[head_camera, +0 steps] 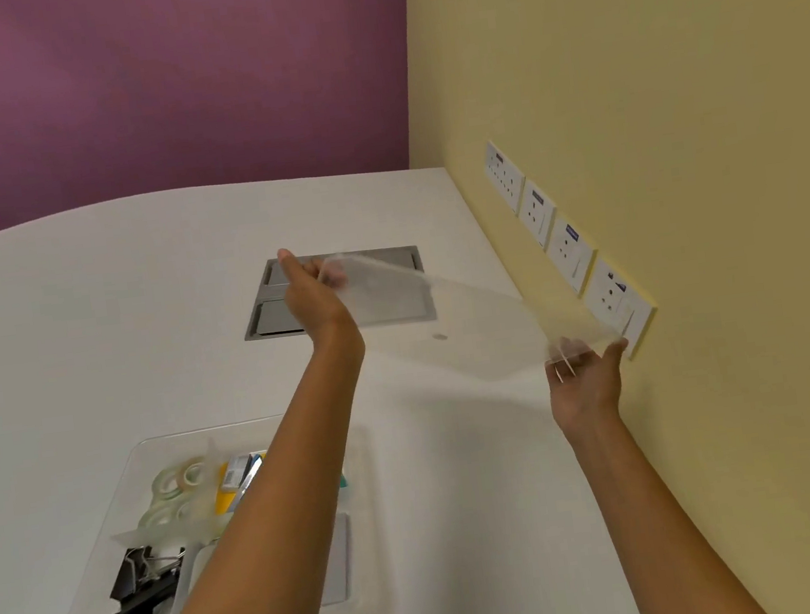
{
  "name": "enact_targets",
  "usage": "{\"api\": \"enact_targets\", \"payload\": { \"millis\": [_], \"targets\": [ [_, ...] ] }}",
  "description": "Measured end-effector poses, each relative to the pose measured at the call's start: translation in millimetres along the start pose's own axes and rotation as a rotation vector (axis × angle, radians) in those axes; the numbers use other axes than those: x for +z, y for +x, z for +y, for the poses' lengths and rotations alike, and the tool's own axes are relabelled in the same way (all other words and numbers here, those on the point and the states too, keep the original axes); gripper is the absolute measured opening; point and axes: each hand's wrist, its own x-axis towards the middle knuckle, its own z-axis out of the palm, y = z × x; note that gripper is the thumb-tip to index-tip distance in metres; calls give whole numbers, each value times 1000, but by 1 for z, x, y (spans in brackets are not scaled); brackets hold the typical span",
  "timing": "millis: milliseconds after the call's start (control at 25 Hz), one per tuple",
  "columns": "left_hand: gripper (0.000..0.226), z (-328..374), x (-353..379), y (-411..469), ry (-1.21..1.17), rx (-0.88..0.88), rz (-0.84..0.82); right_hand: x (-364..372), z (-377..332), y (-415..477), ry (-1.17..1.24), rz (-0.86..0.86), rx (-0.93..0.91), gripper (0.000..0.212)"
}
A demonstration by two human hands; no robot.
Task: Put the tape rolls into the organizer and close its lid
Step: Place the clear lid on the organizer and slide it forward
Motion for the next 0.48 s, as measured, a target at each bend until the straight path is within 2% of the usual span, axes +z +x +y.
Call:
{"api": "enact_targets", "payload": {
  "millis": [80, 120, 200, 280, 360, 480],
  "targets": [
    [59, 12, -18, 15, -259, 30, -48, 7, 13, -7, 109, -77, 83, 35],
    [61, 18, -29, 24, -377, 38, -96, 10, 20, -9, 76, -121, 128, 28],
    [69, 28, -52, 39, -503, 29, -194, 17, 35, -11, -167, -195, 207, 18],
    [72, 39, -77, 54, -567, 35, -244, 27, 56, -16, -312, -201, 339, 40],
    [69, 48, -101, 66, -615, 74, -245, 37, 79, -28, -336, -211, 456, 52],
    [64, 61, -133, 80, -660, 98, -254, 48, 115, -45, -440, -199, 540, 49]
  ]
}}
